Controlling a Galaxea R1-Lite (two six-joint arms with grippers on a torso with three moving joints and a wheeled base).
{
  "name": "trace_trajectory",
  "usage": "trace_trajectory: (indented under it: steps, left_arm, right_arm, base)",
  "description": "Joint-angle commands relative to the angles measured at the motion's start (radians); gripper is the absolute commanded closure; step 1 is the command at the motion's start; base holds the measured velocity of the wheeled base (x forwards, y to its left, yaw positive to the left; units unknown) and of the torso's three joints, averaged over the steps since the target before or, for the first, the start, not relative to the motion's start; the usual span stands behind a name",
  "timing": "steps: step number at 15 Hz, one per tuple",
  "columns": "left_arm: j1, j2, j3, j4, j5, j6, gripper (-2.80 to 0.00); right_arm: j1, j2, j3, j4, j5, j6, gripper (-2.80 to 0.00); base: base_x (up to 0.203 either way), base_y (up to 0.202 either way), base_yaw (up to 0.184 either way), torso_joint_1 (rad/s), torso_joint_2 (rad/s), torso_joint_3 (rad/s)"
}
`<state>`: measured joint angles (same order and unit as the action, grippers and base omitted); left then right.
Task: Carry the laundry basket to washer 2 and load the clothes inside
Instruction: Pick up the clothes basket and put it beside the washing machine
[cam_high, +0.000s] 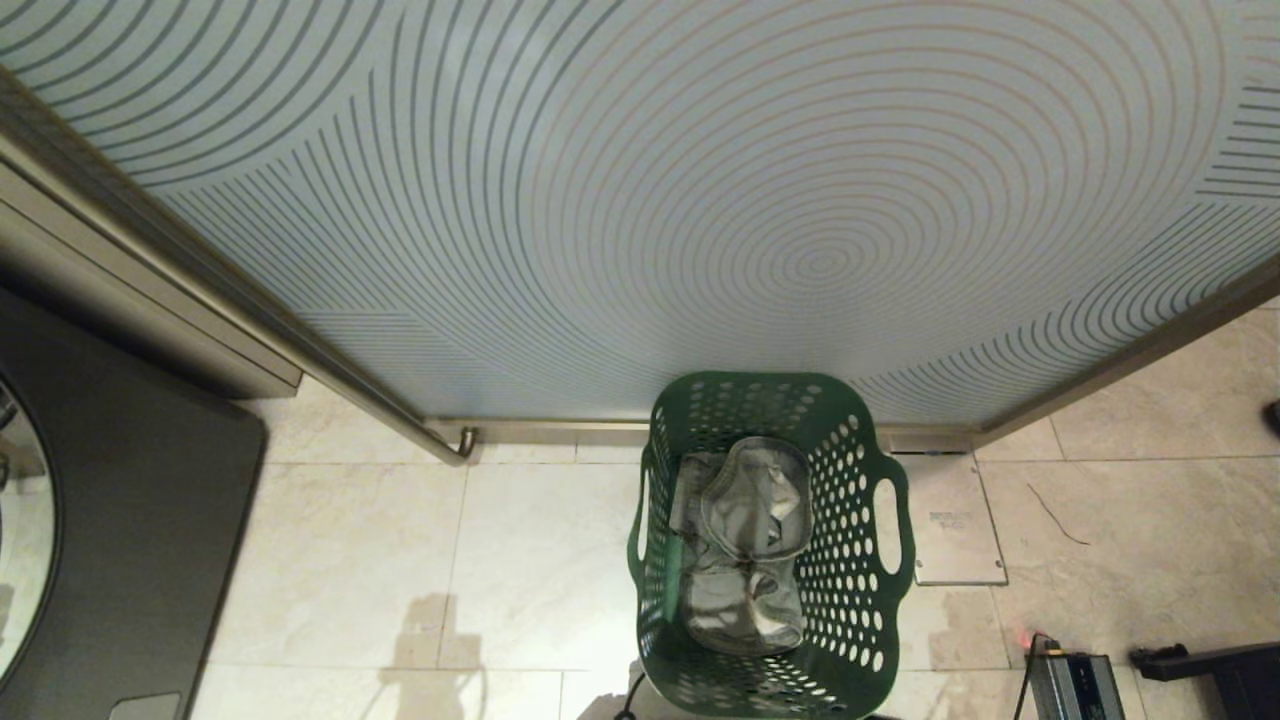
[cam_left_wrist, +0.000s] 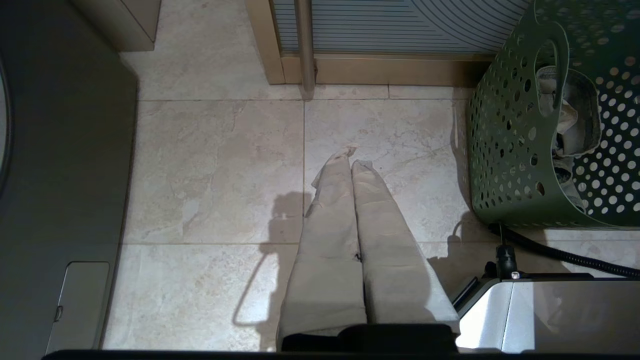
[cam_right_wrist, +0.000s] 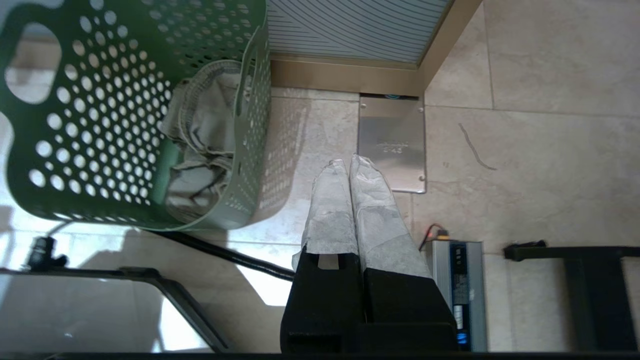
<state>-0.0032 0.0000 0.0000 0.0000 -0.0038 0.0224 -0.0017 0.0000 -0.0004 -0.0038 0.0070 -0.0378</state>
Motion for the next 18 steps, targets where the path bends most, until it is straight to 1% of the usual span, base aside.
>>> trace_trajectory:
  steps: [1,2,3,4,5,6,7,8,9,10,11,12,13,14,15,17,18]
  left_arm:
    - [0.0,0.001,0.0,0.0,0.001,0.003,0.0]
    - [0.0,0.001,-0.011,0.002,0.005,0.01,0.0]
    - [0.0,0.008,-0.047,0.01,0.002,0.02,0.0]
    - [0.0,0.039,-0.125,0.03,-0.003,0.022,0.0]
    - [-0.002,0.096,-0.234,0.061,-0.007,0.02,0.0]
    - [-0.009,0.189,-0.364,0.103,-0.01,0.006,0.0]
    - [-0.019,0.311,-0.492,0.148,-0.018,-0.017,0.0]
    - [-0.031,0.438,-0.594,0.188,-0.035,-0.045,0.0]
    - [-0.042,0.574,-0.678,0.221,-0.066,-0.081,0.0]
    - [-0.05,0.713,-0.737,0.243,-0.111,-0.117,0.0]
    - [-0.059,0.838,-0.776,0.258,-0.167,-0.145,0.0]
    - [-0.077,0.962,-0.805,0.268,-0.228,-0.169,0.0]
    - [-0.102,1.076,-0.824,0.272,-0.274,-0.19,0.0]
    - [-0.123,1.179,-0.833,0.266,-0.307,-0.205,0.0]
    - [-0.147,1.283,-0.834,0.24,-0.332,-0.216,0.0]
    - [-0.203,1.454,-0.808,0.135,-0.365,-0.231,0.0]
    - [-0.253,1.508,-0.788,0.086,-0.368,-0.241,0.0]
  right_arm:
    - [0.0,0.002,0.001,-0.001,-0.006,-0.018,0.0]
    - [0.0,0.002,-0.013,0.005,-0.013,-0.015,0.0]
    - [0.0,0.012,-0.063,0.022,-0.014,-0.013,0.0]
    - [-0.001,0.046,-0.155,0.063,-0.018,-0.007,0.0]
    - [0.0,0.096,-0.279,0.114,-0.024,0.009,0.0]
    - [-0.001,0.177,-0.43,0.172,-0.03,0.034,0.0]
    - [-0.001,0.291,-0.544,0.215,-0.036,0.064,0.0]
    - [-0.001,0.425,-0.634,0.243,-0.041,0.094,0.0]
    - [-0.001,0.568,-0.719,0.262,-0.048,0.128,0.0]
    - [0.0,0.704,-0.786,0.266,-0.054,0.163,0.0]
    - [0.001,0.822,-0.825,0.256,-0.059,0.199,0.0]
    - [0.001,0.935,-0.841,0.222,-0.063,0.242,0.0]
    - [0.003,1.036,-0.835,0.154,-0.066,0.281,0.0]
    - [0.008,1.122,-0.811,0.056,-0.068,0.311,0.0]
    - [0.021,1.213,-0.777,-0.067,-0.07,0.34,0.0]
    - [0.042,1.378,-0.69,-0.311,-0.073,0.408,0.0]
    - [0.049,1.441,-0.645,-0.397,-0.074,0.438,0.0]
  base:
    - [0.0,0.0,0.0,0.0,0.0,0.0]
    - [0.0,0.0,0.0,0.0,0.0,0.0]
    - [0.0,0.0,0.0,0.0,0.0,0.0]
    - [0.0,0.0,0.0,0.0,0.0,0.0]
    - [0.0,0.0,0.0,0.0,0.0,0.0]
    - [0.0,0.0,0.0,0.0,0.0,0.0]
    - [0.0,0.0,0.0,0.0,0.0,0.0]
    - [0.0,0.0,0.0,0.0,0.0,0.0]
    - [0.0,0.0,0.0,0.0,0.0,0.0]
    - [0.0,0.0,0.0,0.0,0.0,0.0]
    - [0.0,0.0,0.0,0.0,0.0,0.0]
    - [0.0,0.0,0.0,0.0,0.0,0.0]
    - [0.0,0.0,0.0,0.0,0.0,0.0]
    - [0.0,0.0,0.0,0.0,0.0,0.0]
    - [0.0,0.0,0.0,0.0,0.0,0.0]
    - [0.0,0.0,0.0,0.0,0.0,0.0]
    - [0.0,0.0,0.0,0.0,0.0,0.0]
